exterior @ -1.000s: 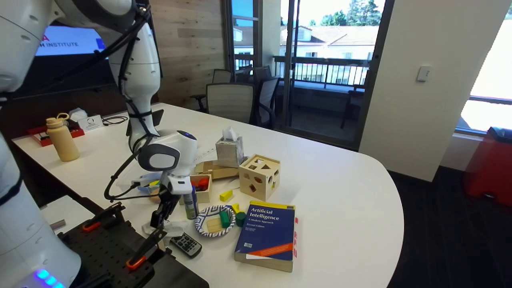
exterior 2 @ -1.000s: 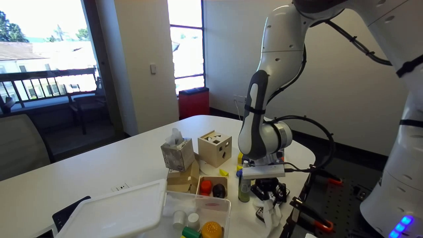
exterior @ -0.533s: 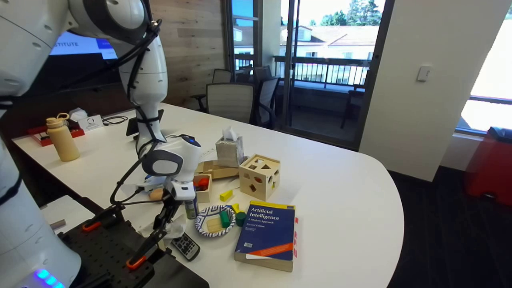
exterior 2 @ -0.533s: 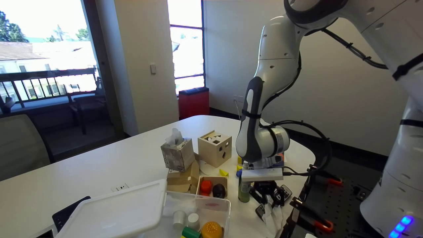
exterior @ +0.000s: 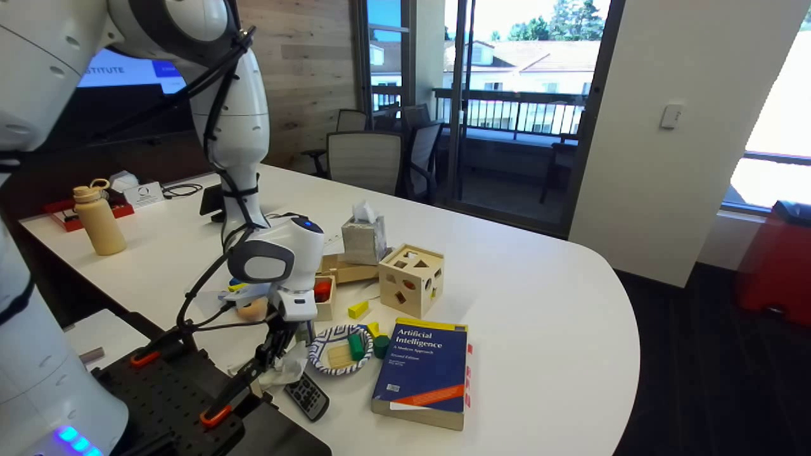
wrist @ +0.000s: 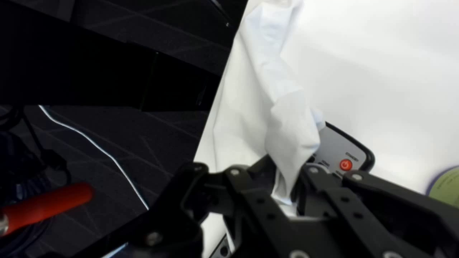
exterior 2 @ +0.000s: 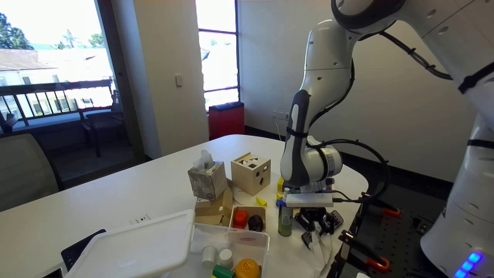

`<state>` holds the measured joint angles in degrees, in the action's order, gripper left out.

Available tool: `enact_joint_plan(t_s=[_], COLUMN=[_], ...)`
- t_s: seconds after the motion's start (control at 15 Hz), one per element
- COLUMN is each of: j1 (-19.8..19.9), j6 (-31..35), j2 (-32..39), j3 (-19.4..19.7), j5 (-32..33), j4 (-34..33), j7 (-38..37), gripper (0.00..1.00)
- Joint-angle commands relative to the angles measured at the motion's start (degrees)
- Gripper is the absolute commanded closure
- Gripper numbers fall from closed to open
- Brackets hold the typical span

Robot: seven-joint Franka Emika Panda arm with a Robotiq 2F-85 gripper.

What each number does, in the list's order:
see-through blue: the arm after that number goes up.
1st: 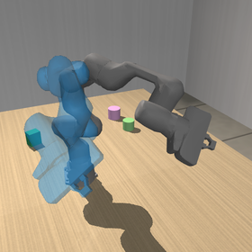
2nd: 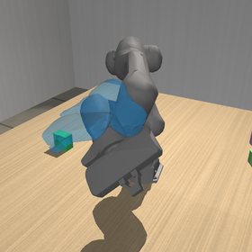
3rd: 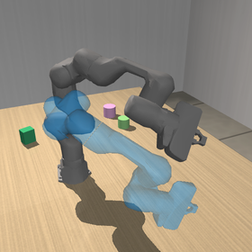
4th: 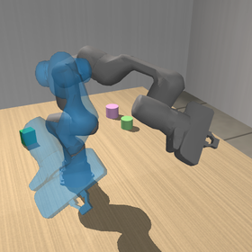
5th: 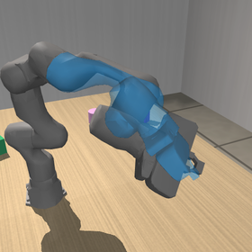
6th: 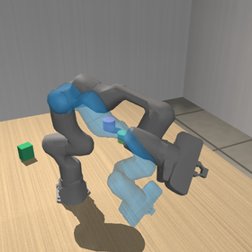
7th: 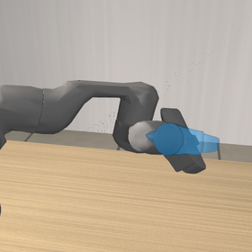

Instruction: Use the white napkin to wipe the grey remote.

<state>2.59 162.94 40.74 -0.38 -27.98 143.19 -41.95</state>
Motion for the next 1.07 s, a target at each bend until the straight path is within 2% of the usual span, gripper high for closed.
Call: enact_joint_plan(t_s=[0.0,0.2,0.33,0.4,0.47,0.53,0.67,0.8,0.87,0.93,1.0], j1=[3.3,11.6,20.8,24.0,26.9,28.3,29.9,27.9,23.5,24.2,22.0], j6=[3.8,6.9,8.2,8.4,8.5,8.4,8.1,8.2,7.7,9.2,9.6], j2=[-3.5,-4.7,-4.1,-3.7,-3.1,-2.8,-3.6,-4.2,-5.3,-4.9,-5.4], j3=[-2.8,-10.7,-18.8,-21.7,-24.2,-24.9,-25.2,-22.6,-19.1,-18.9,-16.8], j5=[-2.9,-7.3,-9.5,-10.3,-10.6,-10.3,-9.7,-9.0,-12.7,-9.4,-9.6], j4=[3.1,3.4,2.8,2.8,2.7,2.8,4.1,5.3,5.6,6.5,7.1], j7=[3.5,10.7,16.7,18.9,20.7,21.4,21.0,18.6,19.6,16.3,15.2], gripper=[0.99,0.99,0.99,0.99,0.99,0.99,0.99,0.99,0.99,0.99,0.99])
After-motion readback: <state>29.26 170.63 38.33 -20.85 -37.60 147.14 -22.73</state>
